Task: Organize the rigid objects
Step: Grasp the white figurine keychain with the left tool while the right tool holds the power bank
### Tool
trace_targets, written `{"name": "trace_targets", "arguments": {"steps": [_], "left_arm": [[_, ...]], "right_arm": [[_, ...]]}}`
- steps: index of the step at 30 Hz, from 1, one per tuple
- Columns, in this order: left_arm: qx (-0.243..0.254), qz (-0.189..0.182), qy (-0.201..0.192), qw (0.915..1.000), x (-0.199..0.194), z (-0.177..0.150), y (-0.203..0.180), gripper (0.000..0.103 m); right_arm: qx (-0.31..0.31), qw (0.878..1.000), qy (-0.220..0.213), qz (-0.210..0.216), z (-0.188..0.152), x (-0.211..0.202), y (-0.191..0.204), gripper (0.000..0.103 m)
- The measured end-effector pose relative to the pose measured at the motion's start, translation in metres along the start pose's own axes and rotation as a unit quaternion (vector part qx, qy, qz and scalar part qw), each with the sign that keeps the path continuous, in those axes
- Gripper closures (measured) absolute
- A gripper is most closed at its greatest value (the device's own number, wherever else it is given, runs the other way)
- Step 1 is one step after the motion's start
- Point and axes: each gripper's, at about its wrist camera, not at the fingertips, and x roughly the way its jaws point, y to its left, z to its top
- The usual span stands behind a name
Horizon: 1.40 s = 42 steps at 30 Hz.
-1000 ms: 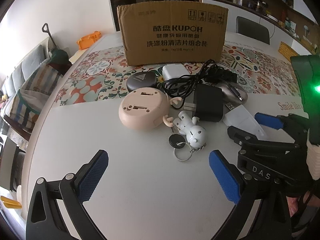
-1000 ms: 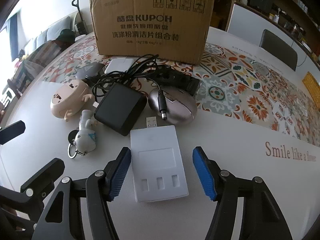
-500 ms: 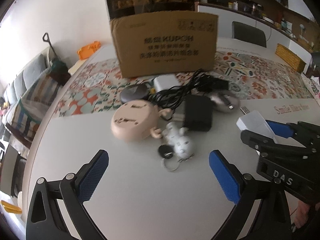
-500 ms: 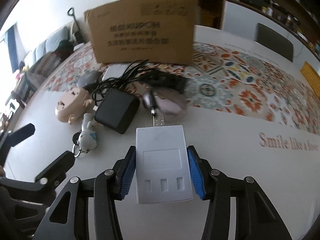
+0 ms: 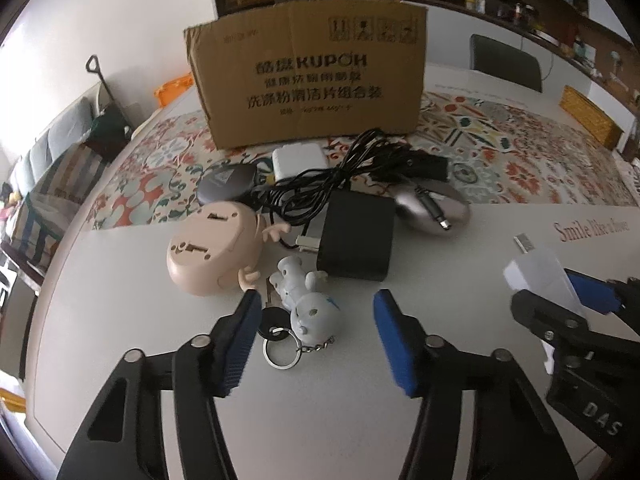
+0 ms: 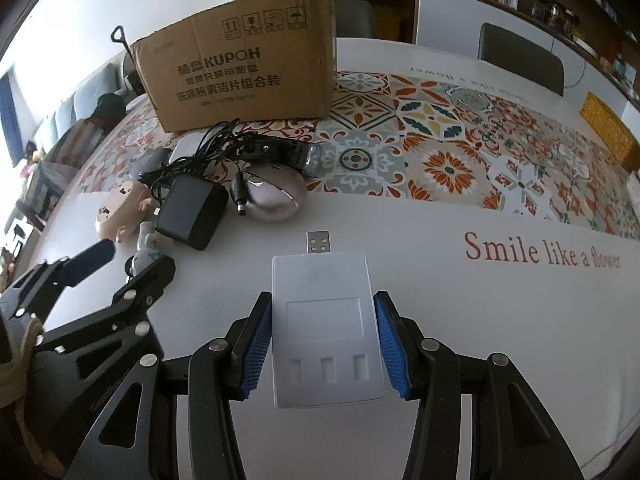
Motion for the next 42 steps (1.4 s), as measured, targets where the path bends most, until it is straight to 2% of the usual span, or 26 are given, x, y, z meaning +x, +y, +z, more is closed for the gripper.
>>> {"name": "trace_targets", "arguments": {"steps": [2, 5, 7, 11, 18, 29, 35, 42], "left_arm": [[-0.003, -0.003, 0.006, 1.0000, 0.004, -0.001, 0.000, 0.057], [-0.009, -0.010, 0.022, 0.9997, 0.010, -0.003, 0.001, 0.059], [-0.008, -0.006, 0.018, 0.9998, 0.010, -0.004, 0.001, 0.062], [-0.017, -0.026, 0.019, 0.9993, 0.011, -0.003, 0.007, 0.075], [-0.018, -0.067, 0.028, 0.9972, 0.004, -0.002, 0.022, 0.075], [0.016, -0.108, -0.006, 0.9940, -0.048, 0.015, 0.046, 0.075], [0.026, -0.122, -0.032, 0.9916, -0.074, 0.043, 0.063, 0.075], [0.040, -0.128, -0.086, 0.9872, -0.103, 0.087, 0.086, 0.075]], "right_arm": [[0.006, 1.000, 0.001, 0.003, 0.000, 0.001, -0.002, 0.053], [0.007, 1.000, 0.002, 0.006, 0.002, 0.003, -0.002, 0.053], [0.005, 1.000, 0.004, 0.010, 0.002, 0.005, -0.001, 0.053], [0.001, 1.000, 0.006, 0.017, 0.004, 0.007, 0.003, 0.053], [-0.009, 0.999, 0.008, 0.033, 0.004, 0.003, 0.022, 0.053], [0.007, 0.999, -0.008, 0.035, 0.015, -0.029, 0.040, 0.053], [0.019, 0.999, -0.028, 0.036, 0.033, -0.053, 0.050, 0.053], [0.030, 0.997, -0.067, 0.033, 0.067, -0.082, 0.067, 0.053]]}}
